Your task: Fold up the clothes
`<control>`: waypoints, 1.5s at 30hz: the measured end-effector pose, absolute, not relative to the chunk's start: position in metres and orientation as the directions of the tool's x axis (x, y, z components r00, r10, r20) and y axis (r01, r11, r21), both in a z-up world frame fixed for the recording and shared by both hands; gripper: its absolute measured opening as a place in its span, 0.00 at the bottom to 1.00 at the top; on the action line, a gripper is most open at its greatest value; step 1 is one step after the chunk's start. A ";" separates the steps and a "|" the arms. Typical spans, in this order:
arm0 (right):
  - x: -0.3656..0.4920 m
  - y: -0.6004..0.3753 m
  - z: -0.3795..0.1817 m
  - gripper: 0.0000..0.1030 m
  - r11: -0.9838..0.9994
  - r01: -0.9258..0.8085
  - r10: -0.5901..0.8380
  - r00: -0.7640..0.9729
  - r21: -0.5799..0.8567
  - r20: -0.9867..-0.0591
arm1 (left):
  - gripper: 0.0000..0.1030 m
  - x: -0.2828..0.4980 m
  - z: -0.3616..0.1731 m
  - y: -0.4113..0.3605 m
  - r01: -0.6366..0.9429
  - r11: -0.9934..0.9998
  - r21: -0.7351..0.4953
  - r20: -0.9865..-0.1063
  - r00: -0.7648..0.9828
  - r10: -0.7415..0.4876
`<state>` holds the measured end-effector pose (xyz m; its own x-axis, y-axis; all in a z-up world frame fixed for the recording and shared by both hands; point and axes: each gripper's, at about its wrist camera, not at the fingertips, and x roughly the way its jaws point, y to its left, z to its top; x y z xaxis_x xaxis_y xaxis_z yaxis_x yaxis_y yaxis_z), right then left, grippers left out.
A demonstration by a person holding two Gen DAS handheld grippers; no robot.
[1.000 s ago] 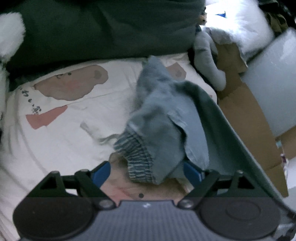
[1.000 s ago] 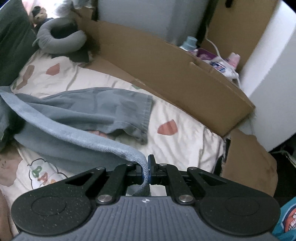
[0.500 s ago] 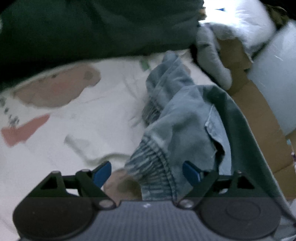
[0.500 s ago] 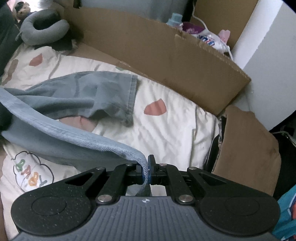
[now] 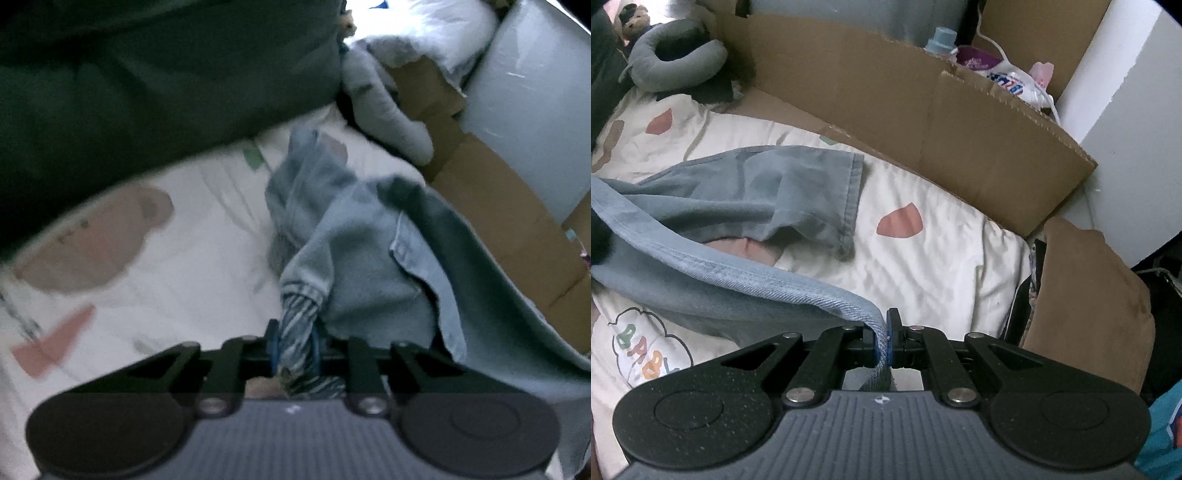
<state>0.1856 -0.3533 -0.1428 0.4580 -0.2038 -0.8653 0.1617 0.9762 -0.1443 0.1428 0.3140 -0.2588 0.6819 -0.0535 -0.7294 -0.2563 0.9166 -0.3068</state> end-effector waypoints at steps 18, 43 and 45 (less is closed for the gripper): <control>0.193 -0.357 -0.071 0.02 0.966 0.183 -0.256 0.580 -0.182 -0.773 | 0.14 0.117 -0.114 0.375 -0.356 0.932 -0.063 -0.614 0.750 0.245; 0.060 -0.362 -0.162 0.04 0.961 0.234 -0.234 0.414 -0.146 -0.880 | 0.15 0.003 -0.175 0.346 -0.388 0.907 -0.164 -0.769 0.626 0.129; 0.050 -0.363 -0.166 0.05 0.957 0.253 -0.238 0.395 -0.144 -0.887 | 0.15 -0.004 -0.175 0.346 -0.399 0.899 -0.182 -0.780 0.615 0.115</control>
<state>0.0502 -0.3633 -0.1664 0.3952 -0.2381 -0.8872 0.2530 0.9567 -0.1440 -0.0037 0.3458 -0.1749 0.6155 0.1154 -0.7797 -0.3985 0.8990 -0.1815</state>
